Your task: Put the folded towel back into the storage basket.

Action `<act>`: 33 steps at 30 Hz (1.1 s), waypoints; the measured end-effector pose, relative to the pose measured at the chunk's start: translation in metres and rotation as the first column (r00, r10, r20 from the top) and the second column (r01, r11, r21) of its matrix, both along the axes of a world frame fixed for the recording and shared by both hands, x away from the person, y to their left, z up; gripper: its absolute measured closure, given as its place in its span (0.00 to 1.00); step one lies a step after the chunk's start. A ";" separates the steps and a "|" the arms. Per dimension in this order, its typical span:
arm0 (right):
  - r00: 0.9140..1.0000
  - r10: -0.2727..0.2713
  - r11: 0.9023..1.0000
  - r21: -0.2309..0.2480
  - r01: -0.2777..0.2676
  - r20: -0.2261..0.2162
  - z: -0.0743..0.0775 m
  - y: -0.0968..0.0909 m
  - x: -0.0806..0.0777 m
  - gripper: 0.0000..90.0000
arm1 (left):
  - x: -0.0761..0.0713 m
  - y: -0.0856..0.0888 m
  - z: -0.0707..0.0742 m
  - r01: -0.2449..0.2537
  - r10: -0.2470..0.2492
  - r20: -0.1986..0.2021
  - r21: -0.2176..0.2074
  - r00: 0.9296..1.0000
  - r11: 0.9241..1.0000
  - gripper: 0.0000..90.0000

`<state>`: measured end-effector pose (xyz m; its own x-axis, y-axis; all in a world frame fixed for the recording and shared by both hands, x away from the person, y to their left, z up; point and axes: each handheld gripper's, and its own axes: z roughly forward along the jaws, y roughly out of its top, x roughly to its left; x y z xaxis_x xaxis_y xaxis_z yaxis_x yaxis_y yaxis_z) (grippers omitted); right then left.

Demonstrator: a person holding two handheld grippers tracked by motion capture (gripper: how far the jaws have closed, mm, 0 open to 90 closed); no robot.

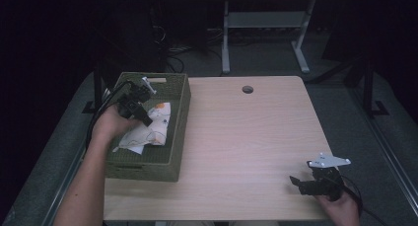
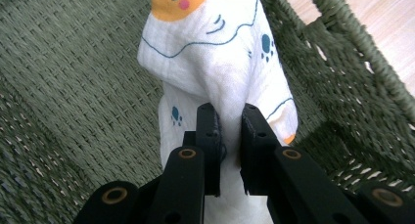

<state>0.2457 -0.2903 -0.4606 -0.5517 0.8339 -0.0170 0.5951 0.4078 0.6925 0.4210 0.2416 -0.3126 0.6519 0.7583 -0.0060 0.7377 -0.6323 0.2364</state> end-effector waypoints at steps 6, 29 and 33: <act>1.000 0.000 1.000 0.000 0.000 -0.001 0.000 0.000 0.000 0.18 | 0.000 0.003 -0.003 0.002 -0.002 0.001 -0.010 1.000 1.000 0.90; 1.000 0.001 1.000 0.003 -0.001 -0.006 -0.001 0.000 0.000 0.18 | 0.003 0.005 -0.013 0.047 -0.047 -0.001 0.000 0.999 0.999 0.89; 1.000 0.004 1.000 0.001 -0.004 -0.005 -0.001 0.001 0.000 0.18 | 0.003 0.004 -0.016 0.059 -0.059 -0.001 0.009 0.998 0.998 0.89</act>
<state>0.2456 -0.2896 -0.4614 -0.5549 0.8318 -0.0134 0.5972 0.4094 0.6897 0.4241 0.2452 -0.3289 0.6958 0.7183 0.0005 0.6990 -0.6772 0.2299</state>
